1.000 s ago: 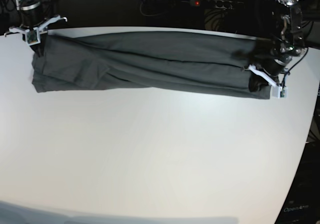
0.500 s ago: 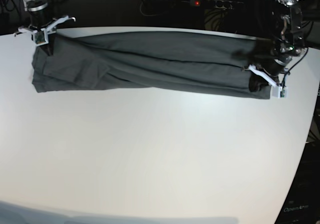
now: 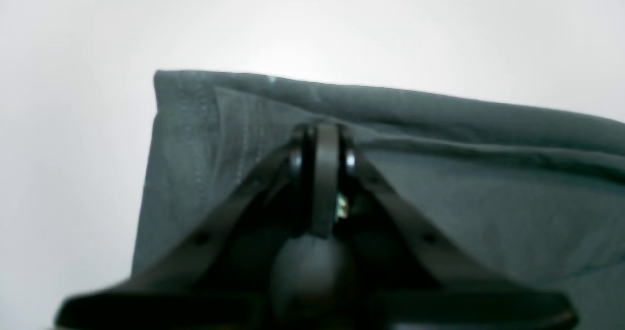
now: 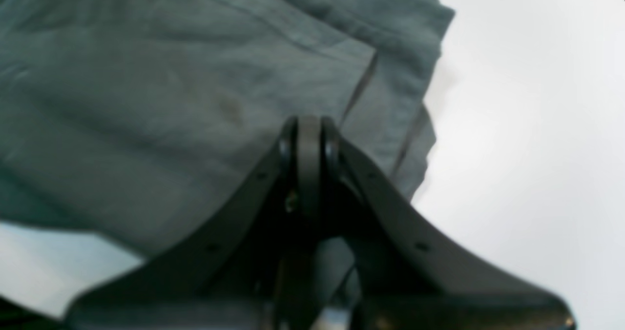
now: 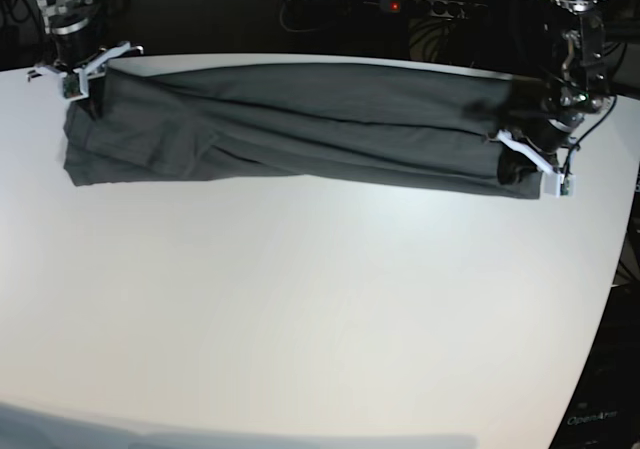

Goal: Fold the T-shirt properly
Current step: 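Drag the strip end with the left gripper toward the right gripper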

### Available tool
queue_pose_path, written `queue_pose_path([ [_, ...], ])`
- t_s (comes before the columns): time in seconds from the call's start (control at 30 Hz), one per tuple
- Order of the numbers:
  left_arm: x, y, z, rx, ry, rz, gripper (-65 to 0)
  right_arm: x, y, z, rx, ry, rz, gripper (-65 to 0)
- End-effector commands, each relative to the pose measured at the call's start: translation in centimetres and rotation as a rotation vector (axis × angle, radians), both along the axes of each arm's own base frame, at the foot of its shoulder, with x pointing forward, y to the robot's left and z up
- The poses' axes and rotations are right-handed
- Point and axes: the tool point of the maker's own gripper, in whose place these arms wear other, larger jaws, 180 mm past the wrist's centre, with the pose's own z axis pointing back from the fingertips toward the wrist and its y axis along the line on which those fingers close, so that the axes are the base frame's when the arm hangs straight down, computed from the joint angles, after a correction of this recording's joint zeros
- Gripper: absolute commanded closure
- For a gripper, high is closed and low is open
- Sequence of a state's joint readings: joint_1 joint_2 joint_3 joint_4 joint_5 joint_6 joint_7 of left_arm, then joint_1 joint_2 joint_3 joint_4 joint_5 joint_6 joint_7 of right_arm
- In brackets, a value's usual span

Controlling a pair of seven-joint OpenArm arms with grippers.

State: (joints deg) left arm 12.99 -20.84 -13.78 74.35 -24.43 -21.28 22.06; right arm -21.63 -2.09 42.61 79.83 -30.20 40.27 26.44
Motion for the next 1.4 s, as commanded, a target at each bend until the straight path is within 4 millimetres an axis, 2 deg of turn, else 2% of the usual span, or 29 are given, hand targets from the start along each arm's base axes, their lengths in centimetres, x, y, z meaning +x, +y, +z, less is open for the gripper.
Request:
queue_pose_path([
  [0.0,-4.8,1.8,-4.0,0.112,0.261,-0.005,-3.3,0.3,-0.7,0.4,-0.016,-0.012,0.0,-0.4],
  [0.1,-4.1,1.8,-3.7,0.111,0.248,-0.006,-3.3,0.7,-1.1,-0.1,-0.012,-0.002,0.001,-0.4],
  [0.2,-3.9,0.6,-4.1,0.109,0.276,-0.045,-3.3,1.2,-1.2,-0.9,-0.035,0.029,0.016,-0.4],
  [0.33,-2.2,0.0,-3.5,0.124,0.264,-0.073,-3.3,2.0,-0.9,-2.1,-0.008,0.044,0.014,-0.4],
  [0.57,0.9,0.1,-2.2,0.181,0.237,-0.093,-3.3,3.0,-0.8,-2.4,-0.011,0.05,0.021,-0.4],
  [0.67,2.1,0.1,-1.5,0.182,0.223,-0.093,-3.3,3.5,-1.6,-2.4,-0.018,0.058,-0.01,-0.4],
  [0.77,3.5,-0.8,-1.2,0.189,0.212,-0.127,-3.3,4.4,-2.8,-2.3,-0.048,0.093,-0.023,-0.4],
  [0.9,4.8,-1.9,-2.6,0.182,0.248,-0.16,-3.3,5.9,-4.2,-3.0,-0.044,0.135,-0.044,-0.4],
  [1.0,5.5,-2.5,-3.3,0.178,0.271,-0.179,-3.3,6.0,-5.1,-3.8,-0.03,0.169,-0.062,-0.4],
  [1.13,7.1,-3.8,-3.0,0.172,0.258,-0.206,-3.3,6.0,-5.5,-4.8,-0.01,0.202,-0.073,-0.4],
  [1.23,8.6,-5.1,-2.2,0.16,0.231,-0.216,-3.3,6.0,-5.8,-4.8,-0.013,0.205,-0.075,-0.4],
  [1.37,9.3,-6.6,-1.8,0.137,0.214,-0.226,-3.3,6.1,-5.9,-4.7,-0.015,0.203,-0.075,-0.4],
])
